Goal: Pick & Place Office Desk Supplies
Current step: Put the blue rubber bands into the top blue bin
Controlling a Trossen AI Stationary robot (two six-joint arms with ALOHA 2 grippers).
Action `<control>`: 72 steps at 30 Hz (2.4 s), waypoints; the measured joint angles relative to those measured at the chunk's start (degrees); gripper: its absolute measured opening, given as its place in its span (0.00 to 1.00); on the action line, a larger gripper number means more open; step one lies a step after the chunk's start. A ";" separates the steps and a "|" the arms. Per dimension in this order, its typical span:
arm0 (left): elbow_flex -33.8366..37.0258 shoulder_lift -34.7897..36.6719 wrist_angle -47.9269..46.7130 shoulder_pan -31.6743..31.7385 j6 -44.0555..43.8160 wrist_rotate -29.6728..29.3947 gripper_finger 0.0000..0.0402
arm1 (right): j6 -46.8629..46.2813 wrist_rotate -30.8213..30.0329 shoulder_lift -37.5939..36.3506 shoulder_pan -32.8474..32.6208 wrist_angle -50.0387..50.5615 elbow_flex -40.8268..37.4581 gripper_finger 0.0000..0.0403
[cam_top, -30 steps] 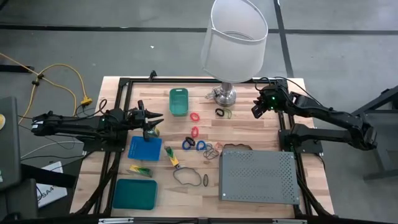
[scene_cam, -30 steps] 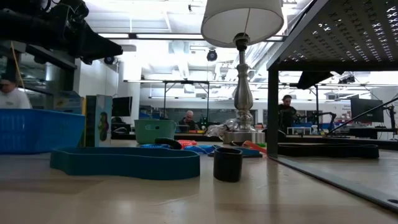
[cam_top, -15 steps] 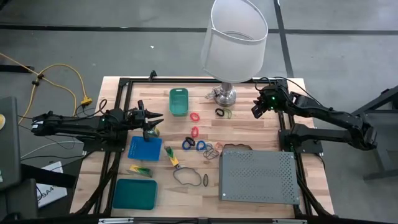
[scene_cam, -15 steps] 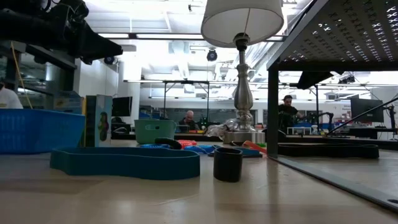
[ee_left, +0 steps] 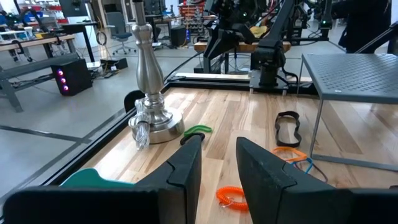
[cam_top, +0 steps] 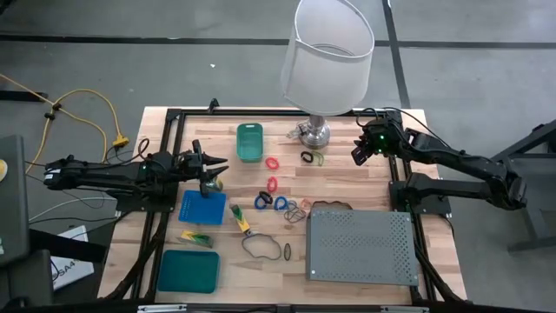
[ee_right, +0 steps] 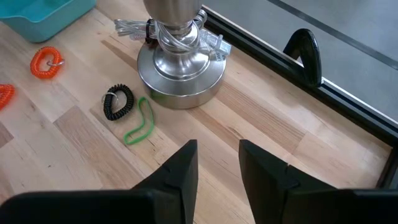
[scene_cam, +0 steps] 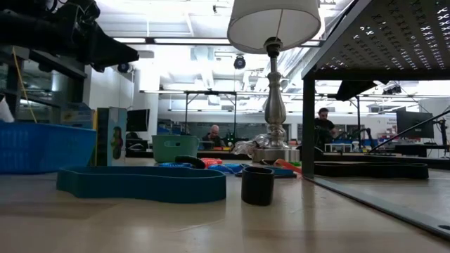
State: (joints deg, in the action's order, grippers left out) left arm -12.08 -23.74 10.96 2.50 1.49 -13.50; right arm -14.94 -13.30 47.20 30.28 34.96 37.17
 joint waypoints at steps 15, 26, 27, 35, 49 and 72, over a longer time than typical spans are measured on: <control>0.00 -0.01 -0.42 -0.05 -0.91 0.50 0.24 | 0.00 0.00 0.02 -0.02 -0.02 0.00 0.26; -5.15 -10.44 -0.68 -0.37 -3.31 -0.12 0.24 | 0.00 0.00 0.02 0.00 0.00 0.00 0.26; -6.69 -12.60 -0.54 -0.62 -3.20 -0.39 0.24 | 0.00 0.02 0.00 -0.02 0.00 -0.02 0.26; -22.90 -32.38 -6.45 -4.09 -0.45 -1.84 0.24 | 0.01 0.00 0.01 -0.02 -0.02 -0.01 0.26; -38.98 -53.90 -14.06 -9.90 11.60 -1.65 0.24 | 0.02 0.00 0.02 -0.02 -0.06 0.00 0.26; -55.41 -70.77 -30.19 -21.62 -4.40 -1.86 0.24 | 0.00 0.03 0.02 -0.02 -1.45 0.00 0.26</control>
State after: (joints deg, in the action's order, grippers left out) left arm -67.48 -94.51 -19.23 -19.11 -2.91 -15.35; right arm -14.94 -13.27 47.22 30.26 33.51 37.17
